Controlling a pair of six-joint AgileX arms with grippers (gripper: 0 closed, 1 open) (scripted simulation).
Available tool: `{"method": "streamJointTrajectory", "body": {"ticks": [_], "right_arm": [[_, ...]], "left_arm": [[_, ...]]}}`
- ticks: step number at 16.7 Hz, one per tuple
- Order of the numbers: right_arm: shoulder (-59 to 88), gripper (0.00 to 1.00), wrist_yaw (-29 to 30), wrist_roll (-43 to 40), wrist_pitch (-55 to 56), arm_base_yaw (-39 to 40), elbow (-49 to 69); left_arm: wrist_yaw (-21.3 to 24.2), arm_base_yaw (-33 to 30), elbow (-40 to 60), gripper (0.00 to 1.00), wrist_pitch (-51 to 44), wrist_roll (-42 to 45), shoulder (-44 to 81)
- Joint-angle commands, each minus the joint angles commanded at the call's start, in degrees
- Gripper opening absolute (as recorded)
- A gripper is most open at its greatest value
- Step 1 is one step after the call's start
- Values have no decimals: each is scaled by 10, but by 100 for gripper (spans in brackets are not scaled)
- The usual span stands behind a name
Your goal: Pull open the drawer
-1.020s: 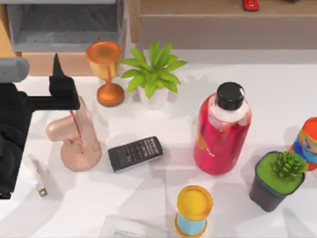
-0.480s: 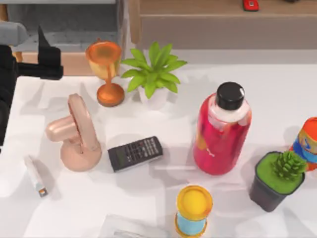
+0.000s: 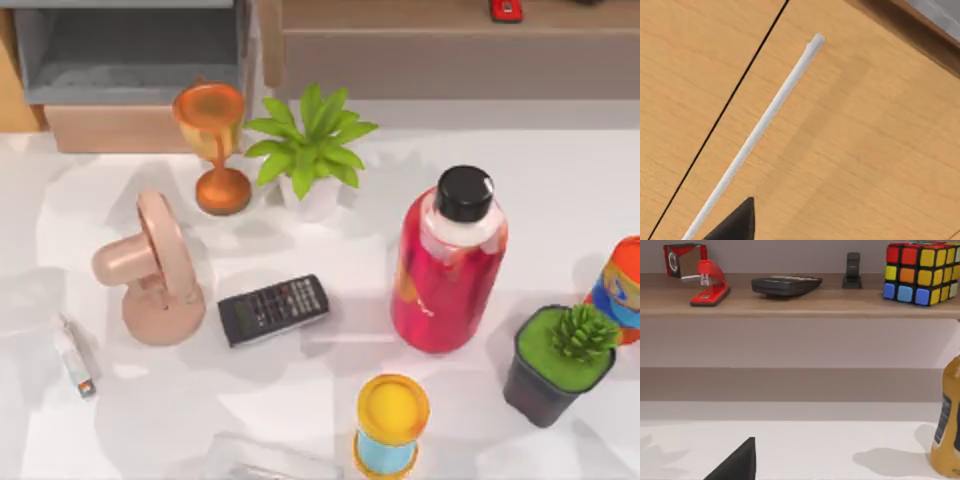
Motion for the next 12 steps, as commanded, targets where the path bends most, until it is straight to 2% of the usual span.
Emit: {"method": "streamJointTrajectory", "body": {"ticks": [4,7,9,12], "right_arm": [[0,100,0,0,0,0,0],[0,100,0,0,0,0,0],[0,100,0,0,0,0,0],[0,100,0,0,0,0,0]], "left_arm": [[116,84,88,100,59,197,154],[181,118,136,100,90,284,235],[207,129,154,100,102,312,266],[215,132,160,100,106,319,275]]}}
